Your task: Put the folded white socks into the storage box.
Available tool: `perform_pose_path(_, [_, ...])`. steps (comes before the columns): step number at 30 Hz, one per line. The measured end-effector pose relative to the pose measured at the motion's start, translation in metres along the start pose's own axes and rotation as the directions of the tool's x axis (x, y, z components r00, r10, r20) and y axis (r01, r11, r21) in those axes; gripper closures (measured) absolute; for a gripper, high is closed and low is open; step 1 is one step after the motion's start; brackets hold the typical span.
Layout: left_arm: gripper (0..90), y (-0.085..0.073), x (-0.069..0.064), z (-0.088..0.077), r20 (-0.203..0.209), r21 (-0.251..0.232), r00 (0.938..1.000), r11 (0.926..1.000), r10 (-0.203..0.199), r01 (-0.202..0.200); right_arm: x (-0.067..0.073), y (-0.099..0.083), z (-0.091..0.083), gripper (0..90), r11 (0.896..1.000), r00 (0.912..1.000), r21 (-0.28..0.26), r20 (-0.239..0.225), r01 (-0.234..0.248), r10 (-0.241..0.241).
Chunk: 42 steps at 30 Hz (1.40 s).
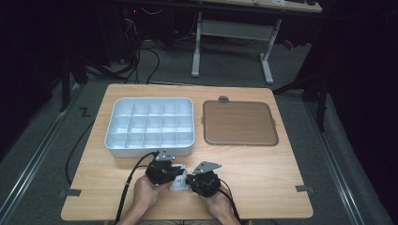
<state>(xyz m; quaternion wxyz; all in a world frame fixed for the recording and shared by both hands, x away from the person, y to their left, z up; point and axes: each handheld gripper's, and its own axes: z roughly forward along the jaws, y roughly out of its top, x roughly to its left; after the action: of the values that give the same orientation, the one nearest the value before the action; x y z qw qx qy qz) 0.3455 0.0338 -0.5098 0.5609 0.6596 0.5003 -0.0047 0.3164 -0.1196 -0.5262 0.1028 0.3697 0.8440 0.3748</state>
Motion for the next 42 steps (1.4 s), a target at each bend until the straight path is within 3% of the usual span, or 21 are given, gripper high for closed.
perform_pose_path(10, [68.5,0.009,-0.005,-0.009,0.019,-0.023,0.9996,0.9995,-0.022,0.022,-0.001,0.0,-0.004,72.4,0.999,0.9993,-0.005,-0.003,-0.038,0.038])
perform_pose_path(20, [57.4,0.016,-0.007,-0.015,0.041,-0.05,0.9973,0.9968,-0.061,0.063,-0.002,0.0,-0.01,71.0,0.999,0.9996,-0.019,0.001,-0.029,0.029])
perform_pose_path(25, [54.1,0.02,-0.007,-0.019,0.053,-0.068,0.9952,0.994,-0.082,0.086,-0.002,-0.001,-0.014,70.7,0.999,0.9993,-0.027,0.002,-0.038,0.038])
perform_pose_path(30, [50.6,0.021,-0.007,-0.024,0.056,-0.071,0.9955,0.9942,-0.077,0.081,-0.002,-0.004,-0.02,70.8,0.999,0.9993,-0.032,0.01,-0.037,0.037])
perform_pose_path(36, [48.5,0.027,-0.006,-0.034,0.07,-0.11,0.9931,0.9888,-0.094,0.101,-0.004,-0.007,-0.028,71.6,0.999,0.9991,-0.035,0.016,-0.04,0.04])
perform_pose_path(42, [48.1,0.027,0.001,-0.043,0.041,-0.136,0.994,0.985,-0.101,0.106,-0.002,-0.008,-0.041,73.5,0.998,0.9993,-0.056,0.017,-0.031,0.032])
